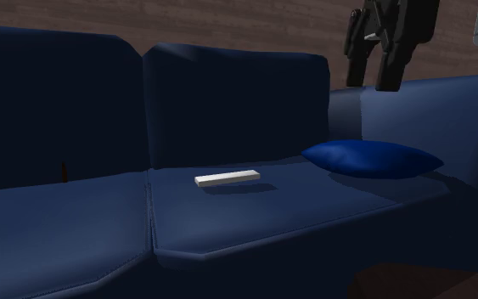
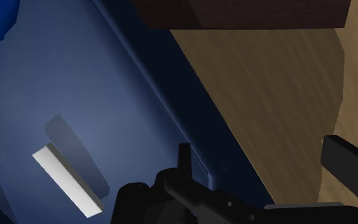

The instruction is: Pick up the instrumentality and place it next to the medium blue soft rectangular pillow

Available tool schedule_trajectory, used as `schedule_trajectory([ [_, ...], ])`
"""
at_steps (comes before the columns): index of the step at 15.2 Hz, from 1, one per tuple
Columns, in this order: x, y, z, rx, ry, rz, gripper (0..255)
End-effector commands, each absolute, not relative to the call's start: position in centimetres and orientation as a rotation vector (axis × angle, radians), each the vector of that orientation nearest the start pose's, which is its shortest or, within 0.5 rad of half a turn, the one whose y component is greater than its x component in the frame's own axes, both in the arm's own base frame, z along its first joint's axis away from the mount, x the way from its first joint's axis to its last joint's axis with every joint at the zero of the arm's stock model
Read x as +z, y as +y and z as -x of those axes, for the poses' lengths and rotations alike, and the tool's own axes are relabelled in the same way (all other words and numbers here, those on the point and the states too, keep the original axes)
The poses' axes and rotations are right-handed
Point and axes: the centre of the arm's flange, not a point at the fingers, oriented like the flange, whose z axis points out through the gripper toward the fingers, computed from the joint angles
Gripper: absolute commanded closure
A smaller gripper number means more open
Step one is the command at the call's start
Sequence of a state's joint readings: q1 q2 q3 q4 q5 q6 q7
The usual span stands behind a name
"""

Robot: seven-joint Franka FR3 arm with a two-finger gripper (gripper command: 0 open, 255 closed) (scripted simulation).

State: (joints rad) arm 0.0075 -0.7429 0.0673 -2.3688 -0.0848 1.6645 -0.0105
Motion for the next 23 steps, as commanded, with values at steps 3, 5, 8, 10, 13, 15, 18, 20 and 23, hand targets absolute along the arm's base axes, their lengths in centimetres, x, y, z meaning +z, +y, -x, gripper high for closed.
schedule_trajectory([
  [3,57.0,-0.2,-33.9,-0.061,-0.149,3.258,0],
  [5,56.1,-2.4,-35.1,-0.057,-0.176,3.248,0],
  [8,54.6,-5.8,-37.0,-0.05,-0.217,3.233,0],
  [10,53.6,-8.0,-38.4,-0.046,-0.243,3.223,0],
  [13,52.1,-11.2,-40.4,-0.039,-0.283,3.206,0],
  [15,51.0,-13.4,-41.8,-0.035,-0.309,3.195,0],
  [18,49.4,-16.5,-44.0,-0.028,-0.347,3.179,0],
  [20,48.3,-18.5,-45.4,-0.024,-0.373,3.167,0],
  [23,46.6,-21.6,-47.7,-0.017,-0.411,3.149,0],
])
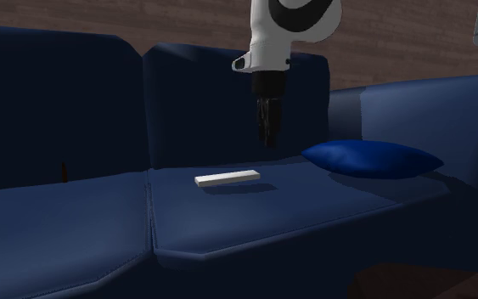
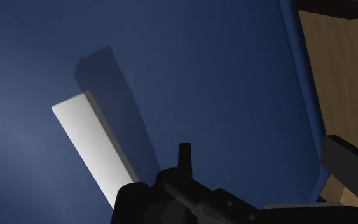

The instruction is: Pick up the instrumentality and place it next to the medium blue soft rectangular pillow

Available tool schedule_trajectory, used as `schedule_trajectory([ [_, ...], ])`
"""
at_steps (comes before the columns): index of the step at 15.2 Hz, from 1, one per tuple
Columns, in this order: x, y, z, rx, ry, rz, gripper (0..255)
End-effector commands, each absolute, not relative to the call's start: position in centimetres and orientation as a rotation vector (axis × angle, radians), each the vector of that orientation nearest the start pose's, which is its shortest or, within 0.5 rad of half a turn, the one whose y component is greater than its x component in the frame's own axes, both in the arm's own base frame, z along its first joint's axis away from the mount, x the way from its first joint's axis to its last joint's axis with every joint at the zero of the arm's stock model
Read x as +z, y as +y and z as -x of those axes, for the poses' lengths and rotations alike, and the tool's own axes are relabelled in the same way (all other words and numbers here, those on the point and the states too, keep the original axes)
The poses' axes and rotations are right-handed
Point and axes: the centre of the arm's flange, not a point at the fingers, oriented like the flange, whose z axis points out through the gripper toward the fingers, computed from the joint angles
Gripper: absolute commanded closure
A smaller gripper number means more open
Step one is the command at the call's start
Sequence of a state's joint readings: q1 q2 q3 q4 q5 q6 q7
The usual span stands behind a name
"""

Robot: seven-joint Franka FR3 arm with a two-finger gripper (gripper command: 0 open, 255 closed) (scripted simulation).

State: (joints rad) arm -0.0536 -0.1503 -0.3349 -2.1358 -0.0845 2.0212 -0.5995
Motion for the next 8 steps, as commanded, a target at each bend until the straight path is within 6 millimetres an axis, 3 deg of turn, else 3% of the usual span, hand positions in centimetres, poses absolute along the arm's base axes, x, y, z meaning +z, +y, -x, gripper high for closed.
schedule_trajectory([
  [1,46.0,-22.5,-48.5,-0.015,-0.424,3.143,0],
  [8,41.7,-29.2,-54.1,0.0,-0.511,3.1,0],
])
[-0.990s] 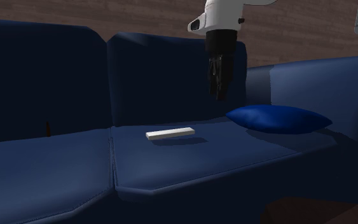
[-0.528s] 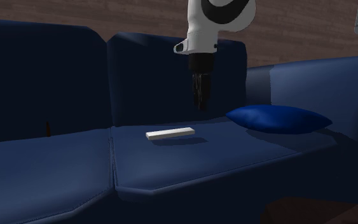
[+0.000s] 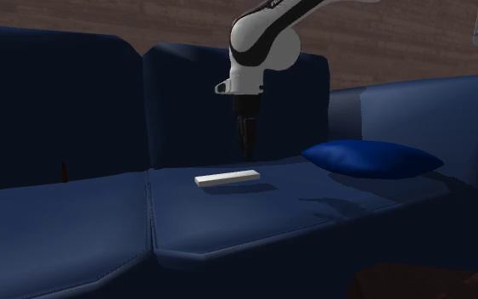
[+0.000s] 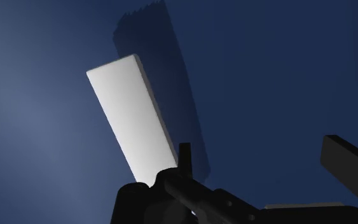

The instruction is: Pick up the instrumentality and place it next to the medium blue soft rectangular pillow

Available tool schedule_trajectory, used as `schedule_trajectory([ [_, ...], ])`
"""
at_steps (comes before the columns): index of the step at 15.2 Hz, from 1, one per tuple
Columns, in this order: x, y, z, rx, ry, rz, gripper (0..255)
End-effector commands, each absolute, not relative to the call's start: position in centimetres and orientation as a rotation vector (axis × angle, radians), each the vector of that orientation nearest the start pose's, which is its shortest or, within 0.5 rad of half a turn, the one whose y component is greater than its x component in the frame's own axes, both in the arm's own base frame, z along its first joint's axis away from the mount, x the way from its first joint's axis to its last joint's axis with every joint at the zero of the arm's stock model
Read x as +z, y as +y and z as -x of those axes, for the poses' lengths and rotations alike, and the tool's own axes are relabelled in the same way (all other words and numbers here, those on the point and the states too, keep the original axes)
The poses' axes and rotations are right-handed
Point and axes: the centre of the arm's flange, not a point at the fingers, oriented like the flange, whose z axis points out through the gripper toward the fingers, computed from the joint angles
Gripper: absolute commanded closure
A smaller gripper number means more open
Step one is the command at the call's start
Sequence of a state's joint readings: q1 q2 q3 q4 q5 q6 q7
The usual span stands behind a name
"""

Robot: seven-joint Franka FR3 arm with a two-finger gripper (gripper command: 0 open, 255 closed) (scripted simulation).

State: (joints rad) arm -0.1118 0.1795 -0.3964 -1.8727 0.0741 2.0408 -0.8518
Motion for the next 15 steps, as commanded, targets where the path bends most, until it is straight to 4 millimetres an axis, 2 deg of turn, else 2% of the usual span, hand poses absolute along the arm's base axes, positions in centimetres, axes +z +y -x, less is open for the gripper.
schedule_trajectory([
  [1,41.1,-30.1,-54.9,0.002,-0.523,3.093,0],
  [8,36.6,-36.2,-60.9,0.017,-0.608,3.047,0],
  [15,32.9,-36.1,-60.8,0.017,-0.608,3.047,0],
])
